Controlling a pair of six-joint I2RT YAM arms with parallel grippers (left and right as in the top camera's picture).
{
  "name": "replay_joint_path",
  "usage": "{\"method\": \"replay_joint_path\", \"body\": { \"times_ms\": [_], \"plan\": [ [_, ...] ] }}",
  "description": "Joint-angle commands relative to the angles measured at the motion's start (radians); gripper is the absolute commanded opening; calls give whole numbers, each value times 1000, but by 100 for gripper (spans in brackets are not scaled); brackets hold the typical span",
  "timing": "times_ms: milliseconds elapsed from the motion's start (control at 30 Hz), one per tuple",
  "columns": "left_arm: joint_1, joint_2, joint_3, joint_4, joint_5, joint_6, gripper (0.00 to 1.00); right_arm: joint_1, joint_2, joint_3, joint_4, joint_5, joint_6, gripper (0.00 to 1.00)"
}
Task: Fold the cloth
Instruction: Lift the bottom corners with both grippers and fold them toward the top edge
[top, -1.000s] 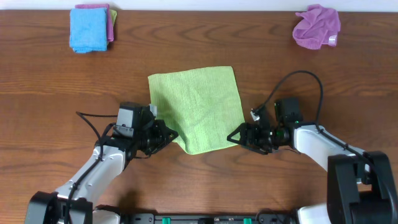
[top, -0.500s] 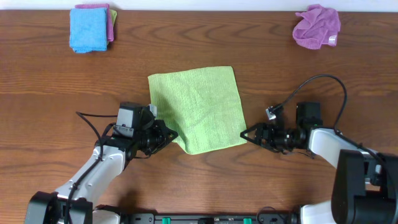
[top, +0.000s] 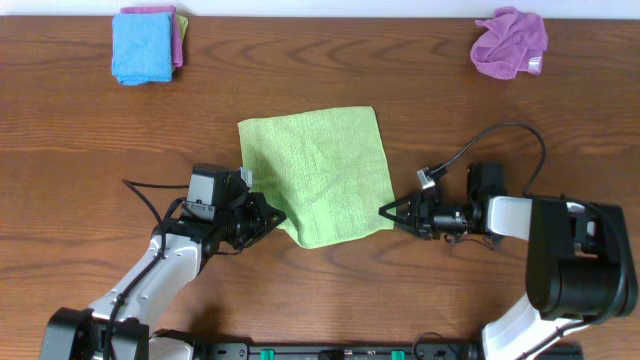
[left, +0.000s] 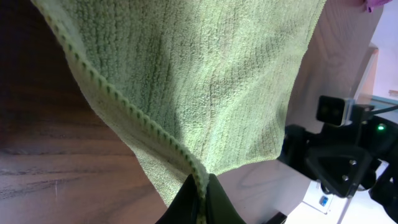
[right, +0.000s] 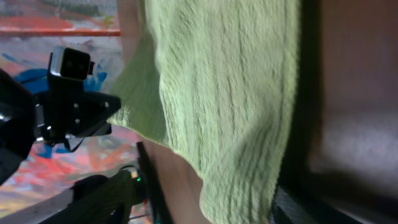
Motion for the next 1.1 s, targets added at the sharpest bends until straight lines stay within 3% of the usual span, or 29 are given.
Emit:
{"method": "replay_joint_path", "body": {
  "times_ms": [0, 200, 267, 333, 567, 600, 667, 700, 900, 1067],
  "plan": [
    [3, 5, 23, -1, -3, 0, 6, 16, 81, -64, -40, 404, 7, 60],
    [3, 5, 23, -1, -3, 8, 6, 3, 81, -56, -48, 404, 8, 27],
    [3, 5, 23, -1, -3, 8, 6, 3, 81, -46, -51, 405, 8, 26],
    [3, 5, 23, -1, -3, 8, 6, 3, 81, -36, -51, 410, 9, 32],
    [3, 5, 23, -4, -3, 12, 6, 3, 81, 15, -55, 431, 26, 27],
    [3, 5, 23, -4, -3, 16, 6, 3, 81, 22, -56, 431, 26, 23],
    [3, 5, 23, -6, -4, 16, 6, 3, 81, 32, -65, 431, 26, 4],
    [3, 5, 23, -7, -4, 18, 6, 3, 81, 37, -71, 431, 26, 1],
    [3, 5, 23, -6, -7, 38, 6, 6, 51, 110, -212, 431, 1, 1],
    [3, 2, 23, 0, 2, 45, 6, 10, -77, 166, -334, 431, -24, 2]
  ]
}}
